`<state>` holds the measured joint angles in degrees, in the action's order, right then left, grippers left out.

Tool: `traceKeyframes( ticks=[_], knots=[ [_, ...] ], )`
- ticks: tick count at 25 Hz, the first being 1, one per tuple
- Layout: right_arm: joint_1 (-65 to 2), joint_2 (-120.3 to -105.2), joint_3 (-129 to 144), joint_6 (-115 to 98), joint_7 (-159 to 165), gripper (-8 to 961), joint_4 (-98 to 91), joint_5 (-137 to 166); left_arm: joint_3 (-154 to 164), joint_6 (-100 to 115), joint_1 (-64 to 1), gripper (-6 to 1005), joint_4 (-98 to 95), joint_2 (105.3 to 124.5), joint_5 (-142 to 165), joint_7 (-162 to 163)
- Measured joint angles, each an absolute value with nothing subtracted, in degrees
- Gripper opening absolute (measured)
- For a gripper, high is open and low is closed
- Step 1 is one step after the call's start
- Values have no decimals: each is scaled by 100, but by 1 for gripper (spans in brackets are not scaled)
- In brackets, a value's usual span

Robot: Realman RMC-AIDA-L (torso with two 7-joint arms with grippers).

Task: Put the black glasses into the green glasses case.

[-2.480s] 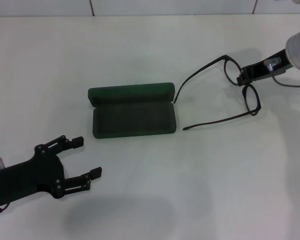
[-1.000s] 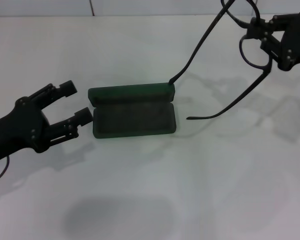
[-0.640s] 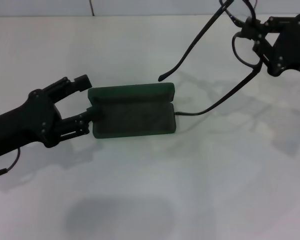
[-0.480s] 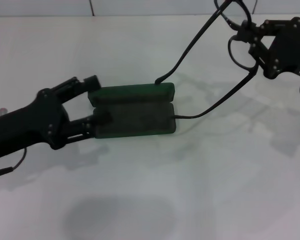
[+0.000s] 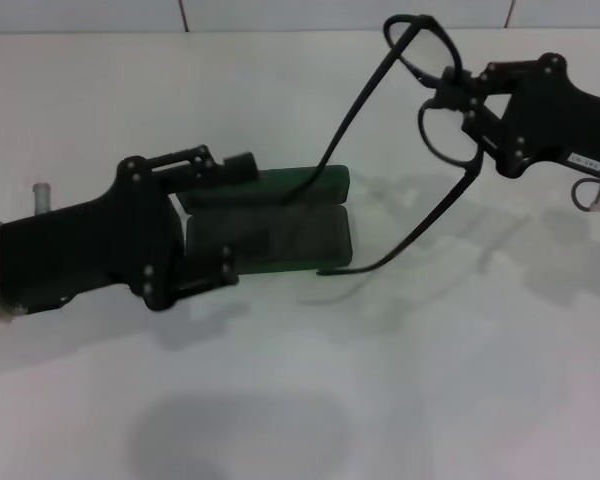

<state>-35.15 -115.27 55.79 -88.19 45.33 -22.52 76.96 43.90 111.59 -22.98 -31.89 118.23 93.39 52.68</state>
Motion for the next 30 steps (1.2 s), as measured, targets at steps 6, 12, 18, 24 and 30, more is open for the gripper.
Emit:
traceKeyframes(
  ticks=[6, 12, 18, 24, 30],
  knots=[
    [-3700, -11327, 5927, -8736, 5316, 66, -2256, 7794, 4552, 11496, -2414, 509, -3331, 11908, 9297, 3626],
    [-4025, -11156, 5947, -8777, 5930, 66, -2283, 8631, 4805, 11520, -2516, 278, -3560, 11909, 9312, 3217],
    [-4248, -11012, 5906, -9247, 5925, 66, -2285, 8848, 5122, 11593, -2545, 155, -3789, 11859, 9281, 3221],
    [-4218, -10970, 5492, -9880, 5624, 66, -2292, 8766, 5523, 11638, -2503, 23, -4077, 11851, 9005, 3270],
    [-4247, -11005, 5531, -9926, 5374, 66, -2296, 8792, 5789, 11644, -2467, -1, -4230, 11779, 8731, 3334]
  ],
)
